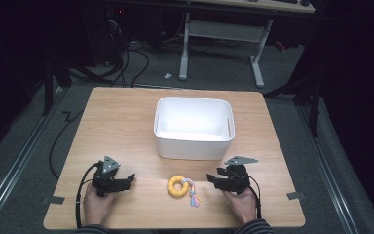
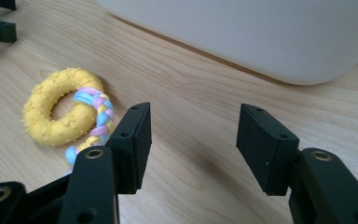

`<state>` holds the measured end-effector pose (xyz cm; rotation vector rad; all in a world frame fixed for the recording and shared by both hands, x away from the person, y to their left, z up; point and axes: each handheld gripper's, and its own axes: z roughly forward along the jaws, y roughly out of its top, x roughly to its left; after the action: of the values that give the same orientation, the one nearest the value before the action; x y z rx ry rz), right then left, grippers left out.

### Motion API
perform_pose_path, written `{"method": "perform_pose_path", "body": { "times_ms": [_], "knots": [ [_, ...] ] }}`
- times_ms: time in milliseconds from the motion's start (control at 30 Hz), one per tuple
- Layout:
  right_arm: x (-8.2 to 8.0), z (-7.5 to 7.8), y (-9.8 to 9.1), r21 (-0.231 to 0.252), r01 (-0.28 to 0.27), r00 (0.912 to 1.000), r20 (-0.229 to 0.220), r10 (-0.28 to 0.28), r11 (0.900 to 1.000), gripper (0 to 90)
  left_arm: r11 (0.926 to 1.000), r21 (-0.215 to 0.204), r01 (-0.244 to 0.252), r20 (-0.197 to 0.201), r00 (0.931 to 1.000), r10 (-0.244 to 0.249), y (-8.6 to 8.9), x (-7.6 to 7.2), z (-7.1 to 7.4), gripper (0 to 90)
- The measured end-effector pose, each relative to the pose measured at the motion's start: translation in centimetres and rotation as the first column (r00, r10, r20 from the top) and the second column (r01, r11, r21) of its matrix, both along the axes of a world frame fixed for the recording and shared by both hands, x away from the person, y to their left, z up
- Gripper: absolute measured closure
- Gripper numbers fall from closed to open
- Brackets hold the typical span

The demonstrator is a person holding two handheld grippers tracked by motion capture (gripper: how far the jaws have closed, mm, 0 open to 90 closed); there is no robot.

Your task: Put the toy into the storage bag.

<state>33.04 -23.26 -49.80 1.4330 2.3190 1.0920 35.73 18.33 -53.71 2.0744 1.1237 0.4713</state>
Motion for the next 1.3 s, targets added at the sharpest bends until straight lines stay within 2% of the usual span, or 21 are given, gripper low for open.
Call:
{"method": "perform_pose_path", "body": {
  "times_ms": [167,233,467,567,600,667,900,1167,1300],
  "knots": [
    [0.0,0.4,0.7,-0.009,-0.023,0.9997,0.011,0.023,0.9997,48.9,1.0000,0.000,-0.001,0.001,1.0000,0.001,0.0,0.0,0.0,20.5],
    [-0.1,0.8,1.1,-0.012,-0.032,0.9990,0.032,0.032,0.9994,50.2,1.0000,-0.001,-0.001,0.002,1.0000,0.001,0.0,0.0,0.0,20.5],
    [0.4,1.2,2.8,-0.030,-0.107,0.9942,0.012,0.107,0.9938,53.9,1.0000,0.000,-0.001,0.002,1.0000,0.001,0.0,0.0,0.0,20.5],
    [0.5,1.3,3.3,-0.032,-0.120,0.9927,0.007,0.120,0.9923,54.5,1.0000,-0.001,-0.001,0.001,1.0000,0.001,0.0,0.0,0.0,20.5],
    [0.6,1.3,3.8,-0.035,-0.150,0.9887,-0.004,0.150,0.9881,55.3,1.0000,0.000,0.000,0.000,1.0000,0.000,0.0,0.0,0.0,20.5],
    [0.7,1.3,4.4,-0.040,-0.176,0.9844,-0.009,0.176,0.9836,56.0,1.0000,-0.001,-0.001,0.001,1.0000,0.001,0.0,0.0,0.0,20.5],
    [0.8,1.2,6.1,-0.059,-0.220,0.9754,-0.022,0.219,0.9737,56.8,1.0000,0.000,-0.001,0.001,1.0000,0.001,0.0,0.0,0.0,20.5],
    [1.5,0.7,8.4,-0.087,-0.279,0.9602,-0.034,0.277,0.9563,57.8,1.0000,0.001,-0.002,0.000,1.0000,0.002,0.0,0.0,0.0,20.6],
    [1.7,0.2,9.1,-0.115,-0.284,0.9587,-0.046,0.281,0.9519,57.9,1.0000,0.001,-0.002,0.000,1.0000,0.002,0.0,0.0,0.0,20.5]
  ]
}}
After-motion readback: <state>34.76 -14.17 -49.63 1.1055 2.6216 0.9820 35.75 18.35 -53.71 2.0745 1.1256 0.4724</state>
